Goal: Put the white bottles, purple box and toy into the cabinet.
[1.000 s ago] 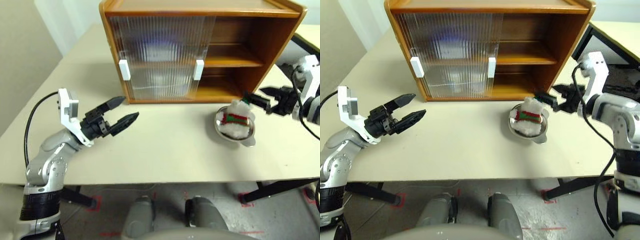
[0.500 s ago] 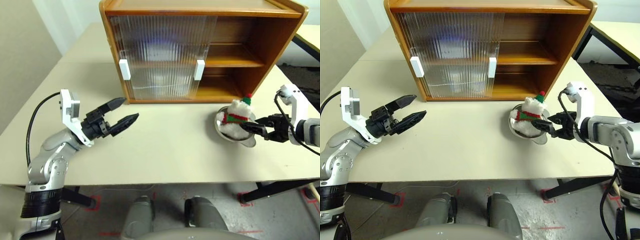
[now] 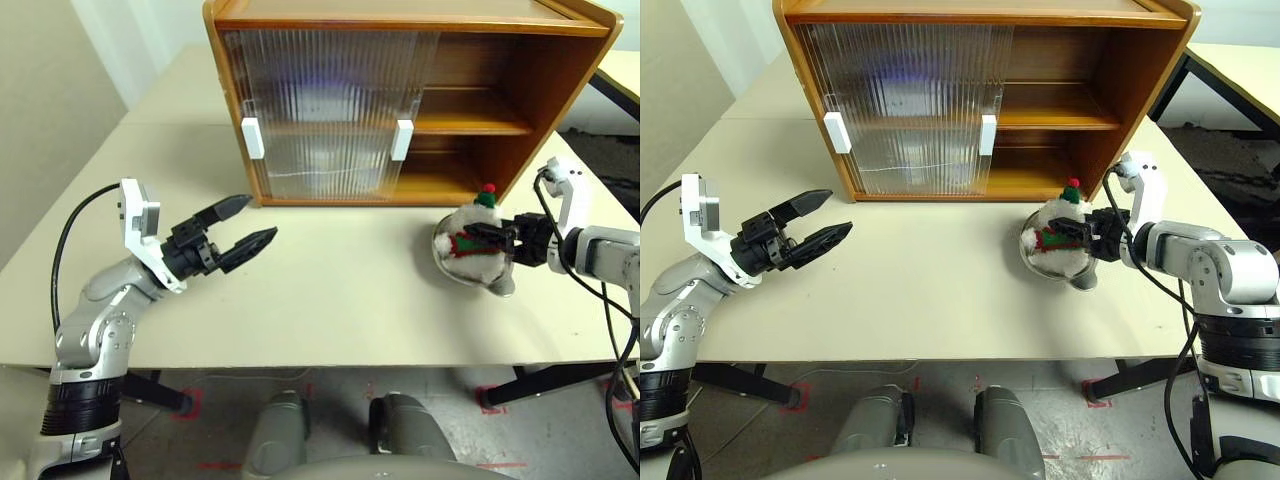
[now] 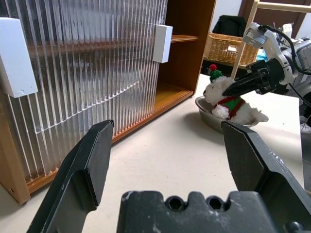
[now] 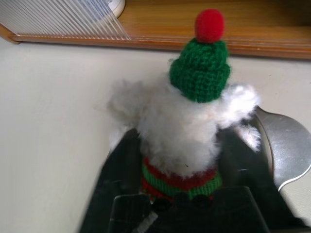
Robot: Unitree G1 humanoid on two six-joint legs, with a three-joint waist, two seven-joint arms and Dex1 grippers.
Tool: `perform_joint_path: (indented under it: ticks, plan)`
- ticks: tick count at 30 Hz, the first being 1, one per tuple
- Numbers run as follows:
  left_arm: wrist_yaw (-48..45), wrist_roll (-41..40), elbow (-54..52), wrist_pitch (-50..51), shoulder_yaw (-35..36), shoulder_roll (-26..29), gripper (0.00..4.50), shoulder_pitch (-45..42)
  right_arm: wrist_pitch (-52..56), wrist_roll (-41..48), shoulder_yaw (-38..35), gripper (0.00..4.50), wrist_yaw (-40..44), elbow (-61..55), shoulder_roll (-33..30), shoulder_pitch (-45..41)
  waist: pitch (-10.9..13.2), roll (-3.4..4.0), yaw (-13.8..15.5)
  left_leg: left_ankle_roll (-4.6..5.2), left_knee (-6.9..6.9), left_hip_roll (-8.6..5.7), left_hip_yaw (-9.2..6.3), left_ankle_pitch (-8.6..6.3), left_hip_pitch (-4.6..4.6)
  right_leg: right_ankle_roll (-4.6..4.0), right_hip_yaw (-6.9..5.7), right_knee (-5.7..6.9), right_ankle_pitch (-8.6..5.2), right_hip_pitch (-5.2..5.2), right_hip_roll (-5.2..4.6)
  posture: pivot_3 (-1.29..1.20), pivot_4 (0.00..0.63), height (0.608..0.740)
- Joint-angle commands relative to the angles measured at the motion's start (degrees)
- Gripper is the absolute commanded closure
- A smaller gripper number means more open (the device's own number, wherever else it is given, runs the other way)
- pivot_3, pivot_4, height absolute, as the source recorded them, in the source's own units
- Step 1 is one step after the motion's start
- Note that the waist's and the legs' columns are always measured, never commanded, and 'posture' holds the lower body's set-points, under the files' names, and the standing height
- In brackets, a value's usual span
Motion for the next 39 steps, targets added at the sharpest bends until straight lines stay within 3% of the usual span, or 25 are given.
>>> perform_joint_path:
  ticks: [1,3,5,16,22,39]
  plan:
    - [-0.57,0.57,0.53,-0.63,0.33,0.81,0.0,-0.21,1.18,0.79,0.17,3.2,1.74,0.08,-1.68,0.77,0.0,0.0,0.0,0.0,0.0,0.0,0.0,0.0,0.0,0.0,0.0,0.0,0.0,0.0,0.0,0.1,0.004,0.74]
    - [-0.62,0.57,0.56,-0.7,0.37,0.93,0.0,-0.18,1.55,1.07,0.15,3.83,2.58,0.13,-2.32,0.77,0.0,0.0,0.0,0.0,0.0,0.0,0.0,0.0,0.0,0.0,0.0,0.0,0.0,0.0,0.0,0.1,0.002,0.74]
    - [-0.57,0.54,0.38,-0.63,0.31,1.02,0.0,-0.18,2.01,1.66,-0.35,4.18,3.16,0.27,-2.61,0.24,0.0,0.0,-0.01,0.0,0.0,0.0,0.0,0.0,0.0,0.0,0.0,0.0,0.0,0.0,0.0,0.1,0.0,0.74]
    - [-0.27,0.38,-0.14,-0.04,0.11,1.5,0.0,-0.66,-1.24,3.59,-5.4,4.2,3.32,5.4,-2.87,-12.62,0.0,0.02,-0.05,-0.01,0.0,0.0,0.01,-0.01,0.02,0.06,-0.01,0.01,0.04,0.0,0.01,0.09,0.0,0.74]
    - [0.29,0.36,-0.49,0.0,0.11,1.44,0.0,-0.7,-12.69,-0.59,-4.45,4.2,3.0,14.24,-2.09,-22.48,0.01,0.03,-0.04,0.02,0.0,-0.01,0.03,0.01,0.0,0.08,0.0,0.0,0.06,-0.01,0.0,0.11,0.0,0.74]
    - [2.95,0.63,-2.85,0.03,-0.7,0.43,0.0,0.44,-45.06,-13.3,-0.73,4.2,3.61,41.06,3.82,-36.87,0.03,0.13,-0.02,0.16,-0.01,0.01,0.02,0.09,0.01,0.2,0.02,0.1,0.18,-0.02,0.0,0.14,0.0,0.74]
